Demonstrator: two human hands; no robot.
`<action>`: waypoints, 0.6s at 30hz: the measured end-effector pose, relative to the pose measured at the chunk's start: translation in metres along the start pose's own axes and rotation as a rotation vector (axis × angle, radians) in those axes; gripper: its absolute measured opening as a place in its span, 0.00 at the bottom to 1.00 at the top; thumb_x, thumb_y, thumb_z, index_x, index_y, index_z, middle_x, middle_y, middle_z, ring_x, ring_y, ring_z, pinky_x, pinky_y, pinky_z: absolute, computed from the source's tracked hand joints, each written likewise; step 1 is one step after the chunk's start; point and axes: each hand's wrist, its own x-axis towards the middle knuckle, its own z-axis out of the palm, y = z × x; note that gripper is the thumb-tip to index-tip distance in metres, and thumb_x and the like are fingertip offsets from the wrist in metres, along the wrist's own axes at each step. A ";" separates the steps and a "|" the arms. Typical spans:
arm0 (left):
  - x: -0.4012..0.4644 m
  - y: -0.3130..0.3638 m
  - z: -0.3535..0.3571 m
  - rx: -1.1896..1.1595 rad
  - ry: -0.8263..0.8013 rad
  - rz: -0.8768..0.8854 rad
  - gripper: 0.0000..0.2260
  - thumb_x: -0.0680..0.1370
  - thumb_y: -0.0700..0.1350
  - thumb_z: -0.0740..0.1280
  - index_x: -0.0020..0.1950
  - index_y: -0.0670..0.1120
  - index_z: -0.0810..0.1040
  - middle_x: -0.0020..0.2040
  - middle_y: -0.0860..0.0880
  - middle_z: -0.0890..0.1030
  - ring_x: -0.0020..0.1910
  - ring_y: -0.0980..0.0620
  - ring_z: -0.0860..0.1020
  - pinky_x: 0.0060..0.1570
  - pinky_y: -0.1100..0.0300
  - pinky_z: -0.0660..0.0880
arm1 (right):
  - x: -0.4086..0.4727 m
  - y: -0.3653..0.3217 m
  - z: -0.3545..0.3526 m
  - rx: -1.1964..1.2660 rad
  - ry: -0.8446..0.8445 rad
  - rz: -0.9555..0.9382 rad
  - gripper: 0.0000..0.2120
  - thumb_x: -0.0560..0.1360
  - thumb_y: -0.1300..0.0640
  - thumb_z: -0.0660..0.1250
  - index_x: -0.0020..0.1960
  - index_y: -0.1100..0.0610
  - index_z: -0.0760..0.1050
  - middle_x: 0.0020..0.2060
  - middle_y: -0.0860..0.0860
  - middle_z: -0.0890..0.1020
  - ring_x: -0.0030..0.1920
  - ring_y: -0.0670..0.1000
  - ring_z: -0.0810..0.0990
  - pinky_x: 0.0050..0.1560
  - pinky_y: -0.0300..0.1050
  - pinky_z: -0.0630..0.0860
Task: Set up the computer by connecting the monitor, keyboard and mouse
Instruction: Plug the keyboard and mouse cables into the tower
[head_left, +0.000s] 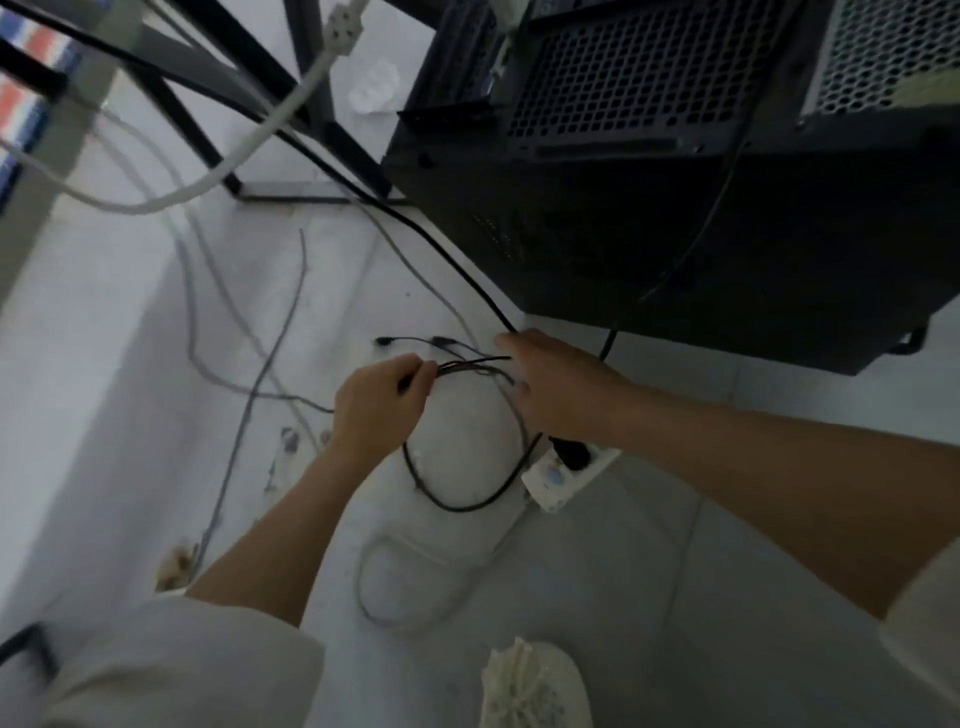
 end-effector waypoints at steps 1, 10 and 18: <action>-0.006 0.010 -0.010 -0.077 0.009 0.002 0.18 0.80 0.49 0.60 0.35 0.41 0.75 0.24 0.51 0.69 0.26 0.52 0.69 0.31 0.58 0.66 | -0.006 -0.001 -0.005 0.044 0.001 -0.035 0.25 0.79 0.62 0.55 0.75 0.56 0.54 0.72 0.52 0.61 0.69 0.52 0.63 0.68 0.44 0.61; -0.009 0.102 -0.071 -0.444 0.358 -0.060 0.14 0.81 0.41 0.59 0.37 0.41 0.73 0.30 0.55 0.69 0.30 0.61 0.68 0.33 0.70 0.63 | -0.049 -0.017 -0.050 0.294 0.095 -0.131 0.10 0.80 0.63 0.55 0.42 0.57 0.69 0.37 0.52 0.76 0.35 0.44 0.73 0.35 0.31 0.70; -0.001 0.166 -0.108 -0.467 0.239 0.089 0.14 0.80 0.46 0.62 0.41 0.39 0.79 0.30 0.50 0.75 0.29 0.62 0.72 0.30 0.70 0.64 | -0.091 -0.031 -0.129 0.341 0.065 -0.167 0.13 0.82 0.58 0.51 0.54 0.62 0.73 0.32 0.52 0.80 0.35 0.47 0.79 0.44 0.43 0.76</action>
